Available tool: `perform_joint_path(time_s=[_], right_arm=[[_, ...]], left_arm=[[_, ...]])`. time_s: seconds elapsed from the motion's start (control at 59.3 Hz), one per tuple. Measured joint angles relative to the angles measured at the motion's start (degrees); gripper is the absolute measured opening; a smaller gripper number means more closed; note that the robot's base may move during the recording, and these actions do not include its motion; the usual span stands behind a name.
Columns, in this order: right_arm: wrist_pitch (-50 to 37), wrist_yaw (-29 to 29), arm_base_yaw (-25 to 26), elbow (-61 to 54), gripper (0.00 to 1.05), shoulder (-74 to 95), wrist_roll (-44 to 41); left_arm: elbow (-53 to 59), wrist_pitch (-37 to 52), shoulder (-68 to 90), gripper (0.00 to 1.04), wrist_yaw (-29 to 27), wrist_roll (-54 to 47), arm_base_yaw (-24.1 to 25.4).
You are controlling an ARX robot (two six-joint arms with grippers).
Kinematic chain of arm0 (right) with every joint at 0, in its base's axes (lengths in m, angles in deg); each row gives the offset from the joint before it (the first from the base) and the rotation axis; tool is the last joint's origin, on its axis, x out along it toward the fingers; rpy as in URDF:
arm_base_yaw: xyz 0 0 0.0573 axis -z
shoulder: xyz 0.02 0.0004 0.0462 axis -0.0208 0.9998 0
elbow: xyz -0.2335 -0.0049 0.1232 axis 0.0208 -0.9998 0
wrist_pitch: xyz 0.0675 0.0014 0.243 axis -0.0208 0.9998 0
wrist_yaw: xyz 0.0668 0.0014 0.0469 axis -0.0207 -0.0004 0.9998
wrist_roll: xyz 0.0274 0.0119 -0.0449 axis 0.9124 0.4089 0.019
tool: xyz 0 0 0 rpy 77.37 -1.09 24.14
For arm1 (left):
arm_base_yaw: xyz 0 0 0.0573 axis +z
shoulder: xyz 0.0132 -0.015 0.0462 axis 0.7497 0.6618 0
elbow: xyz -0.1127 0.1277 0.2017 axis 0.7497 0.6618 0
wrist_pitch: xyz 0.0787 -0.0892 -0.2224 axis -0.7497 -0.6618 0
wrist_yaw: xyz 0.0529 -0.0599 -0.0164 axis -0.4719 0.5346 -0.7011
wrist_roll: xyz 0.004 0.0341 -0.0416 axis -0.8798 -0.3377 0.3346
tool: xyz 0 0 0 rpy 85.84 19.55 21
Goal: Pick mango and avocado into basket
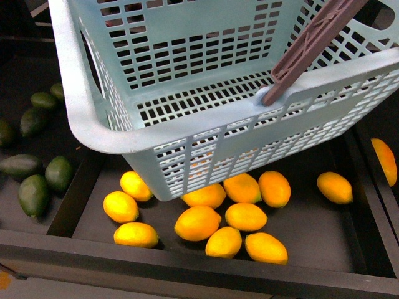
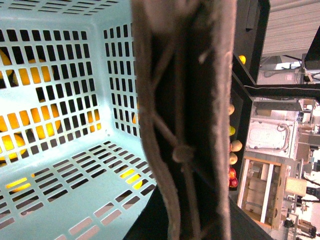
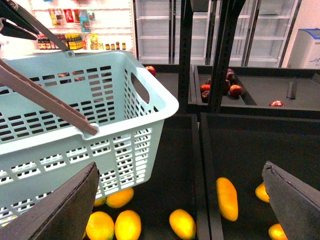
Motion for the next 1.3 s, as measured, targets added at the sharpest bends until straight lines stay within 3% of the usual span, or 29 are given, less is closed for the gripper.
perform_joint_path(time_s=[0.185, 0.287, 0.354, 0.59, 0.843, 1.13, 1.298], right_arm=[[0.33, -0.33, -0.04, 0.09, 0.97, 0.24, 0.11], [15.93, -2.43, 0.81, 7.1, 0.97, 10.36, 4.85], [17.51, -0.39, 3.69, 8.59, 0.97, 16.83, 5.9], [1.11, 4.63, 16.37, 13.2, 0.97, 35.52, 6.45], [-20.55, 2.34, 20.33, 23.54, 0.97, 69.61, 9.57], [-26.05, -1.07, 22.67, 39.47, 0.97, 100.8, 15.82], [-25.99, -0.85, 23.34, 48.04, 0.97, 113.44, 14.32]], left_arm=[[0.0, 0.04, -0.04, 0.06, -0.39, -0.24, 0.42], [0.02, 0.04, -0.04, 0.06, -0.44, -0.31, 0.42], [0.02, 0.04, -0.22, 0.06, -0.28, -0.28, 0.33], [0.02, 0.07, -0.26, 0.06, 0.02, -0.26, 0.26], [0.02, 0.07, -0.28, 0.06, -0.39, -0.28, 0.35], [0.02, 0.07, -0.31, 0.06, -0.17, -0.26, 0.31], [0.02, 0.07, -0.31, 0.06, -0.17, -0.26, 0.31]])
